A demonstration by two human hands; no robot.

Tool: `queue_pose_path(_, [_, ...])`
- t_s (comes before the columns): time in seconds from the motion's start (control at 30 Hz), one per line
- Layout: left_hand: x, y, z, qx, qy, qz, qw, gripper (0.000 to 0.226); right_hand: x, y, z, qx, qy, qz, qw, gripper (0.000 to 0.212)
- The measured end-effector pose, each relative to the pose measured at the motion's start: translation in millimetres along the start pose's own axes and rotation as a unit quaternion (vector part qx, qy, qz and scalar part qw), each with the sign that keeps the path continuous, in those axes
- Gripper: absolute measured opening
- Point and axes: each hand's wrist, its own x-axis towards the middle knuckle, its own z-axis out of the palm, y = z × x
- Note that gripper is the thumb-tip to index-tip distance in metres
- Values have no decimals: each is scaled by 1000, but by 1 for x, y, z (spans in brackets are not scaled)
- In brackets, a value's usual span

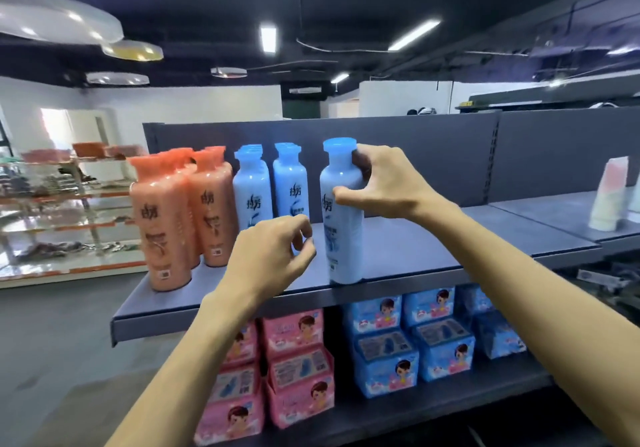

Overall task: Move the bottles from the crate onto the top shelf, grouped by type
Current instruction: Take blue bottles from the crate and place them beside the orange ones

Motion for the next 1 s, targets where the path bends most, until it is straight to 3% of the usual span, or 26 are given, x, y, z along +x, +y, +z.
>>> queue_pose_path(0.77, [-8, -33, 12, 67, -45, -56, 995, 11, 16, 35, 60, 59, -8, 125, 990, 40])
queue_pose_path(1.0, [-21, -43, 22, 40, -57, -75, 995, 11, -45, 46, 102, -66, 40, 192, 978, 62])
